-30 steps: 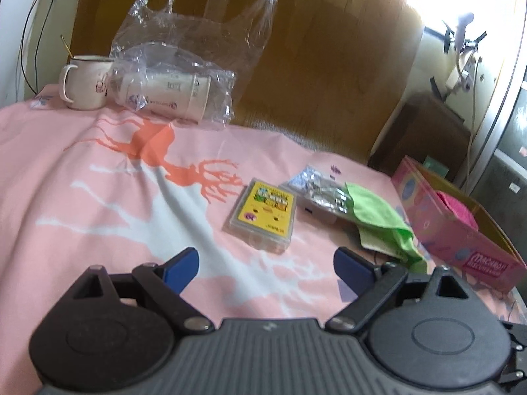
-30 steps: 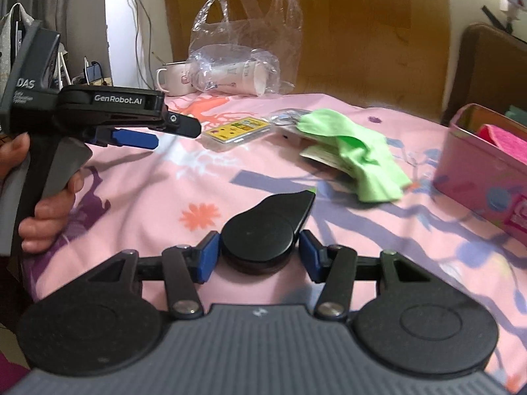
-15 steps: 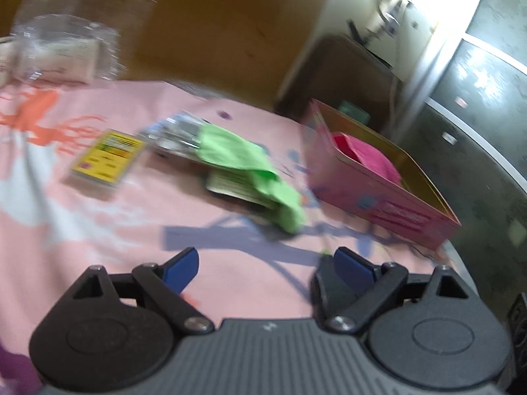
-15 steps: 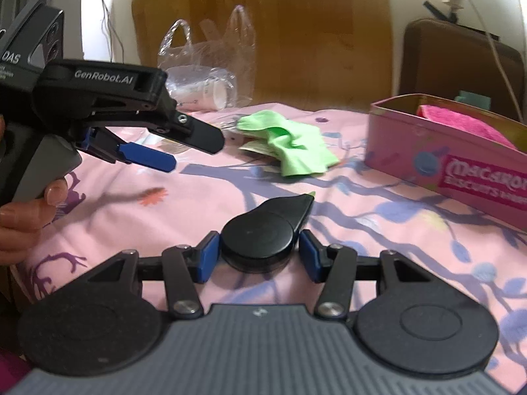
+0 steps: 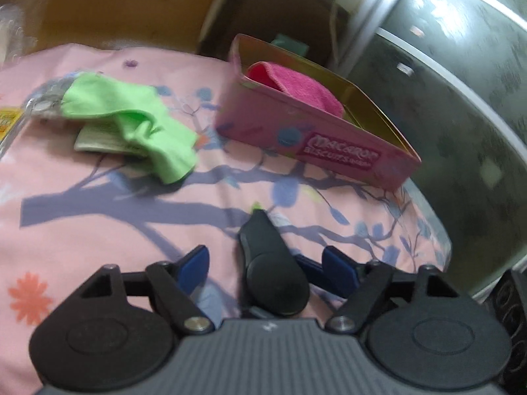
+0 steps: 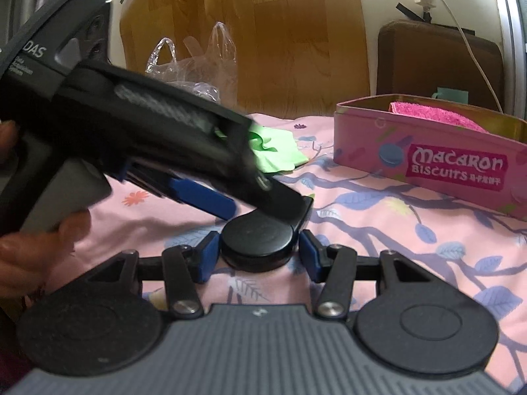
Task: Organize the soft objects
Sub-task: 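Carry the black case with the right tool over the tin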
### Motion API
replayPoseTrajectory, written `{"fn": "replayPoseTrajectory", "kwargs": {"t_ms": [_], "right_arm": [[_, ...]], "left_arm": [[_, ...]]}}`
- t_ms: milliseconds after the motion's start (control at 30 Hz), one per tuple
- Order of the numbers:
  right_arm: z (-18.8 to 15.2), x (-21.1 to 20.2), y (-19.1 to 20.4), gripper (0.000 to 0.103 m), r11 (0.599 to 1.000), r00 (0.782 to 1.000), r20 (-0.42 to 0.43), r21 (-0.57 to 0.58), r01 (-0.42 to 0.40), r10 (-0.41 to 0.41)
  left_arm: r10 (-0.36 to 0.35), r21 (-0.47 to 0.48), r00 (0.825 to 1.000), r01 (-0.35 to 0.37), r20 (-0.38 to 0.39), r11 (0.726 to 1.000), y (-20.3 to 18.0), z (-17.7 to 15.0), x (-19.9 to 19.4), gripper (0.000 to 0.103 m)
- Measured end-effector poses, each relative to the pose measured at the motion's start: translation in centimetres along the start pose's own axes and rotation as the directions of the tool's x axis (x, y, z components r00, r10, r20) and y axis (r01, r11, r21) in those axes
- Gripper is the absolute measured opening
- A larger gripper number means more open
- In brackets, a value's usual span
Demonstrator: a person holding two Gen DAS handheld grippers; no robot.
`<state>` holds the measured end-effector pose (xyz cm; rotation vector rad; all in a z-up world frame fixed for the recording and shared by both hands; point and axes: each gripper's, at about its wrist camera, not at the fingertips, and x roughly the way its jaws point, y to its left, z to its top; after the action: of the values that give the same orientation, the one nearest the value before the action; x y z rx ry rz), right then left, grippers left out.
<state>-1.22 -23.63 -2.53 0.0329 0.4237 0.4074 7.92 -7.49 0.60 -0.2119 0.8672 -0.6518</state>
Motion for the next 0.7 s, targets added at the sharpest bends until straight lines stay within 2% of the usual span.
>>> {"fn": "replayPoseTrajectory", "kwargs": {"t_ms": [33, 133, 300, 500, 700], "right_arm": [[-0.1, -0.1, 0.0, 0.055, 1.0, 1.0, 0.005, 0.0, -0.002, 0.002], [-0.2, -0.4, -0.4, 0.055, 1.0, 1.0, 0.027, 0.02, 0.002, -0.003], [1.3, -1.4, -1.3, 0.055, 0.999, 0.992, 0.121, 0.018, 0.046, -0.048], [5.0, -1.2, -4.3, 0.055, 0.993, 0.97, 0.214, 0.027, 0.116, -0.119], [8.3, 1.4, -8.8, 0.055, 0.988, 0.962, 0.233, 0.095, 0.123, -0.142]], "left_arm": [[-0.004, 0.022, 1.0, 0.005, -0.013, 1.0, -0.5, -0.2, 0.5, 0.059], [0.0, 0.103, 1.0, 0.001, -0.015, 0.995, -1.9, -0.6, 1.0, 0.055], [-0.039, 0.115, 0.999, 0.038, 0.008, 0.993, -2.7, 0.6, 0.4, 0.055], [-0.054, 0.223, 0.995, 0.033, 0.089, 0.974, -5.9, 5.1, 0.5, 0.055], [-0.055, 0.259, 0.989, 0.018, 0.138, 0.966, -7.5, 10.4, 3.1, 0.055]]}}
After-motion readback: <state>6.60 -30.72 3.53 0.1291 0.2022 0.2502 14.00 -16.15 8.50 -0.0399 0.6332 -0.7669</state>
